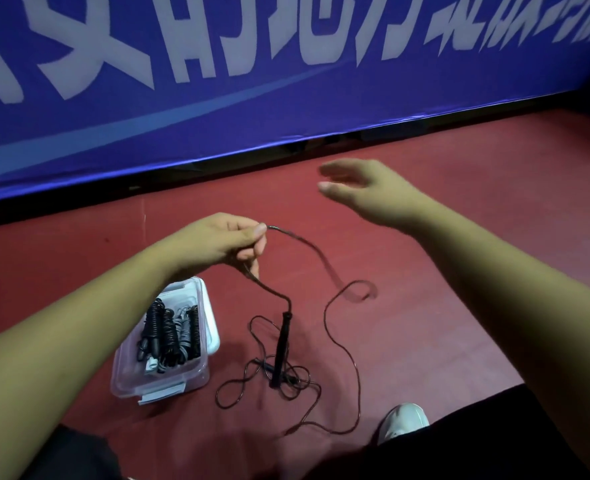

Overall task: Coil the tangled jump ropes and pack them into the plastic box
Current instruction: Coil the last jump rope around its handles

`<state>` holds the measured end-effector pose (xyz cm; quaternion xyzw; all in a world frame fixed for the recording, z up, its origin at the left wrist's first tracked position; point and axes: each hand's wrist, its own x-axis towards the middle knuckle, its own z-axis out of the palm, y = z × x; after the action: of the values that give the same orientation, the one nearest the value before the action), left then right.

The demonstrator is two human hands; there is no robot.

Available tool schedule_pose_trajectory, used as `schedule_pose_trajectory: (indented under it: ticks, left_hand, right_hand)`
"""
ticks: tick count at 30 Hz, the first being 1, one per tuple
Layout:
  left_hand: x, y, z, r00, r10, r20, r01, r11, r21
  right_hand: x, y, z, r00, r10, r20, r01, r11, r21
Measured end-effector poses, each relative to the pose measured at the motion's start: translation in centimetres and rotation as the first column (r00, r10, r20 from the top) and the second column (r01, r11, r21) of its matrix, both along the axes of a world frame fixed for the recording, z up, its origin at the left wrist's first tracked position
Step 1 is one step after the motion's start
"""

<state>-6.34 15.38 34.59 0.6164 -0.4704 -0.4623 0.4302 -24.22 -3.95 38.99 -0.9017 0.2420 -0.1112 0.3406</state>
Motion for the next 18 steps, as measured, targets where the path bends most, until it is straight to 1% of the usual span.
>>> schedule_pose_trajectory:
  ticks: [1,3,4,5,6,8,10,13,15,16,18]
  left_hand:
    - [-0.5,-0.2,0.3,0.999,-0.03,0.022,0.03,1.0,-0.005]
    - [-1.2,-0.4,0.7,0.996,-0.058,0.068,0.06,0.998,-0.029]
    - [-1.4,-0.3,0.9,0.994,-0.05,0.093,0.055,0.997,-0.05]
    - [-1.3,-0.3,1.0,0.993,-0.033,0.111,0.041,0.996,-0.073]
    - [-1.2,-0.3,1.0,0.993,-0.01,0.118,0.021,0.995,-0.093]
    - [-0.8,-0.3,0.8,0.987,0.02,0.16,-0.002,0.994,-0.112]
    - [0.0,-0.4,0.1,0.96,0.025,0.279,0.004,0.995,-0.101]
    - [0.9,-0.5,-1.2,0.892,0.011,0.451,-0.006,1.0,-0.011]
    - [1.4,-0.2,-1.8,0.832,-0.052,0.552,0.008,0.997,0.082]
    - [1.8,-0.1,-2.1,0.829,-0.068,0.554,0.007,0.994,0.112]
    - [2.4,0.2,-2.1,0.892,-0.058,0.449,-0.004,0.991,0.137]
  right_hand:
    - [0.3,1.3,0.0,0.993,0.119,0.004,-0.118,0.987,0.105]
    - [0.8,3.3,-0.5,0.941,0.324,-0.094,-0.301,0.933,0.2]
    - [0.9,3.9,-1.0,0.922,0.375,-0.098,-0.342,0.905,0.254]
    - [0.9,4.1,-1.2,0.921,0.388,-0.039,-0.358,0.88,0.312]
    - [0.9,4.0,-1.1,0.937,0.346,0.055,-0.342,0.869,0.358]
    - [0.8,3.3,-0.7,0.952,0.202,0.229,-0.286,0.854,0.436]
    - [0.9,2.8,-0.6,0.937,0.116,0.33,-0.275,0.827,0.49]
    - [1.2,2.1,-1.2,0.918,-0.01,0.396,-0.231,0.799,0.555]
    - [1.3,1.3,-0.9,0.881,-0.183,0.437,-0.156,0.758,0.633]
    - [1.3,0.7,-0.8,0.858,-0.26,0.443,-0.114,0.745,0.657]
    - [1.0,-0.3,-0.9,0.834,-0.356,0.421,-0.013,0.75,0.661]
